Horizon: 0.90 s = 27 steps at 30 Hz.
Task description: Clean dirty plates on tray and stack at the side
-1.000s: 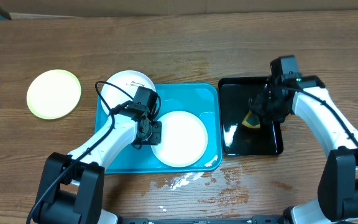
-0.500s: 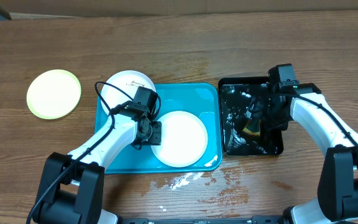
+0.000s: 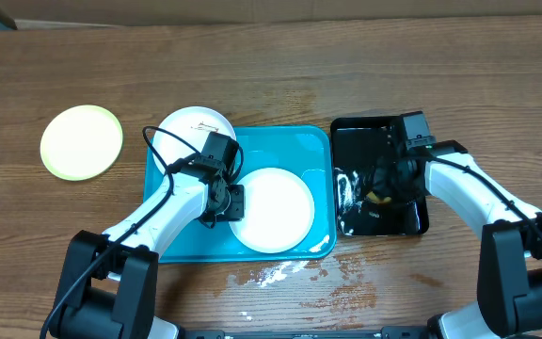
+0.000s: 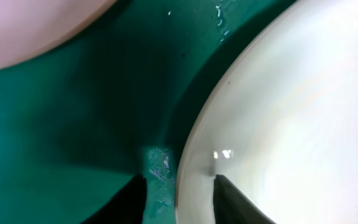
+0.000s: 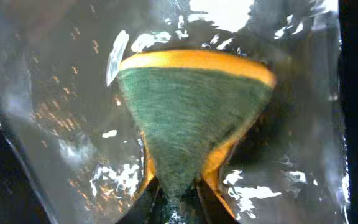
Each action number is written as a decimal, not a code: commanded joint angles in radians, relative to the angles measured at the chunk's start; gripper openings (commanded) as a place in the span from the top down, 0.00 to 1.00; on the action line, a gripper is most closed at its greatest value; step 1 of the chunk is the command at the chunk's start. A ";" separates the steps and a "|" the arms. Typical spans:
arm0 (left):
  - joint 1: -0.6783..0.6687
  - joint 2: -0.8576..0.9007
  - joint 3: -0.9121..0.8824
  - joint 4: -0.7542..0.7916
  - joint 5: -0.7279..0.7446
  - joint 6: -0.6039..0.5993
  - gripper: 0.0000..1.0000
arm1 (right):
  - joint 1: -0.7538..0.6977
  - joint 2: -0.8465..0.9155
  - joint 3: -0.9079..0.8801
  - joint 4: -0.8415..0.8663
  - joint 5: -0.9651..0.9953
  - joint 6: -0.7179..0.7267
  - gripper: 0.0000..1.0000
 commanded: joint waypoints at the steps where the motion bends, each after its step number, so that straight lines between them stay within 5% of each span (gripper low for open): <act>1: -0.007 0.009 -0.011 0.005 0.011 -0.009 0.81 | 0.006 0.003 0.009 0.018 0.029 -0.005 0.78; 3: -0.007 0.009 -0.011 0.002 0.012 -0.009 0.78 | 0.006 0.003 0.034 0.002 0.046 -0.005 0.39; 4: -0.008 0.009 -0.011 0.000 0.012 -0.009 0.73 | 0.006 0.003 0.046 -0.010 0.049 -0.005 0.33; 17: -0.007 0.009 -0.057 0.055 0.011 -0.015 0.70 | 0.006 0.014 0.043 0.093 0.145 -0.005 0.32; 19: -0.007 0.009 -0.057 0.056 0.011 -0.016 0.72 | 0.006 0.014 0.040 0.109 0.144 -0.004 0.47; 21: -0.008 0.009 -0.057 0.055 0.012 -0.016 0.76 | 0.006 0.014 0.040 0.114 0.144 -0.003 0.90; 23: -0.007 0.009 -0.057 0.052 0.011 -0.016 0.75 | 0.006 0.014 0.040 0.115 0.144 0.002 0.96; 24: -0.007 0.009 -0.057 0.051 0.011 -0.016 0.71 | 0.006 0.014 0.040 0.114 0.143 0.004 0.83; 25: -0.007 0.009 -0.058 0.052 0.010 -0.015 0.68 | 0.006 0.014 0.040 0.114 0.140 0.004 0.53; 26: -0.007 0.009 -0.058 0.053 0.011 -0.015 0.67 | 0.006 0.014 0.040 0.115 0.137 0.004 0.34; 27: -0.008 0.009 -0.058 0.052 0.011 -0.015 0.67 | 0.006 0.014 0.040 0.114 0.137 0.003 0.29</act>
